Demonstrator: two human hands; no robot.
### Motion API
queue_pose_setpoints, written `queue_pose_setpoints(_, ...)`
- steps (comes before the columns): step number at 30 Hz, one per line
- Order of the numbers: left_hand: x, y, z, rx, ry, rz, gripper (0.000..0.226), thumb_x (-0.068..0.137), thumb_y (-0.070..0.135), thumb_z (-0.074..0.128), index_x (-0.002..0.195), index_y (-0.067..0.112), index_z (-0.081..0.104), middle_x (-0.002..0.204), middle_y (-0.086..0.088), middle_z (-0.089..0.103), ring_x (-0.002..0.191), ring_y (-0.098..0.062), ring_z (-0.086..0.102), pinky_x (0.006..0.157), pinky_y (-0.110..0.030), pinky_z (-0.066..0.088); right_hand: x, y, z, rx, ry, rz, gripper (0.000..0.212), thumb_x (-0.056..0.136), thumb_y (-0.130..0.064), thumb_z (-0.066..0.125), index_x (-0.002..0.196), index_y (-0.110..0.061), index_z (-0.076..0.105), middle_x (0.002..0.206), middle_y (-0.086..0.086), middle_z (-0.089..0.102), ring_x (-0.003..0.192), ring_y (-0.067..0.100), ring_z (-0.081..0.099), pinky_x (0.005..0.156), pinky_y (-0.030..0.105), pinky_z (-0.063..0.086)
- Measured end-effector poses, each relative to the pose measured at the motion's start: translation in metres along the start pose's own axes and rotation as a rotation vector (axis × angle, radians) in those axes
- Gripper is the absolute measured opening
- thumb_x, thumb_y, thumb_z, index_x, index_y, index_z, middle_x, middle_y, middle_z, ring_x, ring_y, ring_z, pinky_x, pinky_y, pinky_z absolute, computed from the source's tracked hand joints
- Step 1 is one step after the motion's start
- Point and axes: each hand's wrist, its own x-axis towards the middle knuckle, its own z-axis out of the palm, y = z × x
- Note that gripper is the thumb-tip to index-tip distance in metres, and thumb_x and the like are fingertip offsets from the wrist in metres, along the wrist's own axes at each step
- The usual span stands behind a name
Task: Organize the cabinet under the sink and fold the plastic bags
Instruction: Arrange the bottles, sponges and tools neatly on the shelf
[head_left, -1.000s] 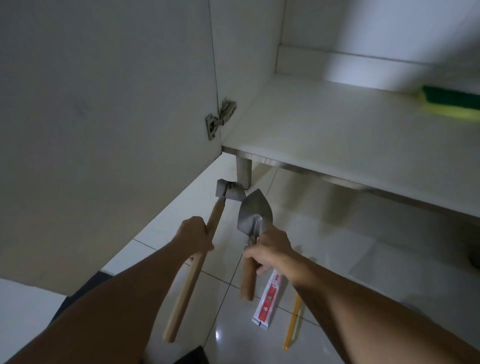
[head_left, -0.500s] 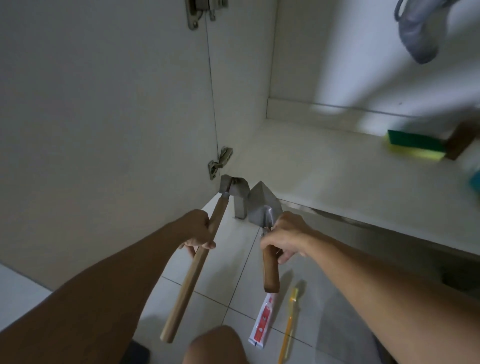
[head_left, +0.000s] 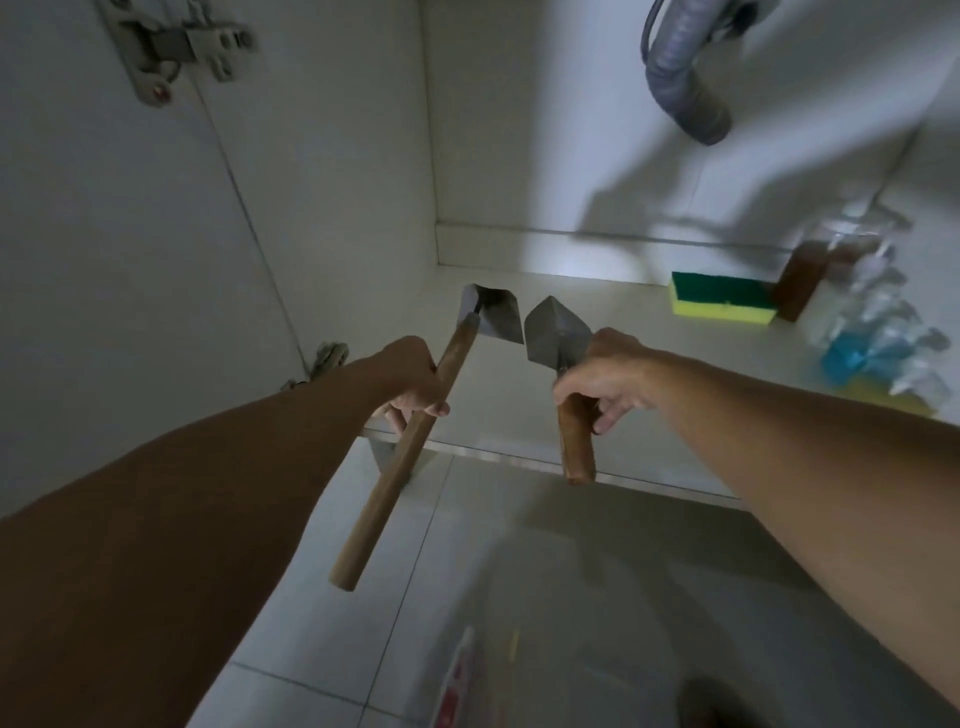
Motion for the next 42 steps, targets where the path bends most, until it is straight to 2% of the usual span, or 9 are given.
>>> queue_pose_setpoints(5, 0.052, 0.050, 0.014, -0.005, -0.002, 0.052, 0.038, 0.082, 0.001, 0.072, 0.115, -0.010, 0.058, 0.106, -0.025, 0.064, 0.091, -0.038, 0.067, 0.072, -0.045, 0.061, 0.042, 0.027, -0.046, 0.036, 0.016, 0.035, 0.051, 0.081, -0.014, 0.077, 0.123, -0.001, 0.052, 0.116, 0.025, 0.058, 0.090, 0.034, 0.066, 0.060, 0.033, 0.060)
queue_pose_setpoints(14, 0.165, 0.120, 0.050, -0.038, 0.052, 0.178, 0.037, 0.081, 0.003, 0.074, 0.112, -0.009, 0.058, 0.105, -0.024, 0.064, 0.089, -0.038, 0.067, 0.067, -0.043, 0.061, 0.132, 0.066, -0.094, 0.118, 0.177, 0.100, 0.043, 0.079, -0.008, 0.078, 0.111, 0.001, 0.052, 0.095, 0.022, 0.061, 0.078, 0.032, 0.067, 0.064, 0.040, 0.062)
queue_pose_setpoints(22, 0.251, 0.151, 0.073, -0.018, 0.068, 0.196, 0.036, 0.079, 0.009, 0.078, 0.106, -0.007, 0.061, 0.094, -0.020, 0.068, 0.071, -0.031, 0.070, 0.062, -0.041, 0.061, 0.212, 0.091, -0.117, 0.155, 0.234, 0.108, 0.042, 0.079, -0.010, 0.080, 0.113, 0.000, 0.057, 0.096, 0.020, 0.064, 0.077, 0.030, 0.069, 0.068, 0.041, 0.062)
queue_pose_setpoints(25, 0.264, 0.163, 0.077, -0.030, 0.071, 0.194, 0.039, 0.080, 0.007, 0.077, 0.111, -0.007, 0.058, 0.087, -0.017, 0.065, 0.060, -0.025, 0.066, 0.051, -0.034, 0.059, 0.230, 0.100, -0.121, 0.177, 0.251, 0.102, 0.045, 0.078, -0.012, 0.081, 0.114, -0.001, 0.056, 0.096, 0.018, 0.061, 0.075, 0.029, 0.067, 0.067, 0.042, 0.062)
queue_pose_setpoints(28, 0.271, 0.172, 0.079, -0.010, 0.085, 0.176, 0.037, 0.082, 0.007, 0.075, 0.112, -0.005, 0.057, 0.088, -0.016, 0.064, 0.053, -0.021, 0.060, 0.029, -0.023, 0.046, 0.245, 0.107, -0.123, 0.175, 0.265, 0.101, 0.049, 0.076, -0.015, 0.082, 0.116, -0.002, 0.057, 0.106, 0.018, 0.061, 0.081, 0.031, 0.068, 0.065, 0.042, 0.062)
queue_pose_setpoints(32, 0.280, 0.181, 0.081, 0.008, 0.104, 0.173, 0.035, 0.083, 0.009, 0.074, 0.112, -0.004, 0.059, 0.102, -0.018, 0.066, 0.057, -0.022, 0.062, 0.024, -0.020, 0.039, 0.258, 0.115, -0.128, 0.215, 0.274, 0.089, 0.050, 0.072, -0.015, 0.085, 0.113, -0.002, 0.059, 0.105, 0.016, 0.062, 0.083, 0.032, 0.068, 0.059, 0.041, 0.062)
queue_pose_setpoints(34, 0.281, 0.183, 0.082, 0.004, 0.113, 0.166, 0.035, 0.084, 0.010, 0.074, 0.113, -0.003, 0.059, 0.101, -0.016, 0.065, 0.058, -0.023, 0.062, 0.021, -0.018, 0.033, 0.261, 0.118, -0.129, 0.227, 0.263, 0.087, 0.046, 0.072, -0.015, 0.085, 0.109, -0.002, 0.061, 0.102, 0.016, 0.063, 0.080, 0.031, 0.069, 0.055, 0.037, 0.061)
queue_pose_setpoints(39, 0.289, 0.188, 0.085, -0.011, 0.119, 0.171, 0.036, 0.082, 0.010, 0.076, 0.112, -0.002, 0.059, 0.099, -0.015, 0.063, 0.056, -0.021, 0.061, 0.030, -0.019, 0.043, 0.262, 0.120, -0.128, 0.248, 0.278, 0.079, 0.045, 0.071, -0.015, 0.086, 0.107, -0.003, 0.061, 0.101, 0.016, 0.064, 0.079, 0.032, 0.070, 0.058, 0.042, 0.062)
queue_pose_setpoints(42, 0.299, 0.189, 0.088, -0.032, 0.137, 0.170, 0.036, 0.080, 0.012, 0.078, 0.108, -0.003, 0.060, 0.101, -0.017, 0.068, 0.066, -0.027, 0.069, 0.051, -0.029, 0.058, 0.260, 0.121, -0.126, 0.236, 0.300, 0.063, 0.045, 0.071, -0.016, 0.086, 0.107, -0.003, 0.061, 0.101, 0.015, 0.064, 0.080, 0.032, 0.070, 0.059, 0.044, 0.062)
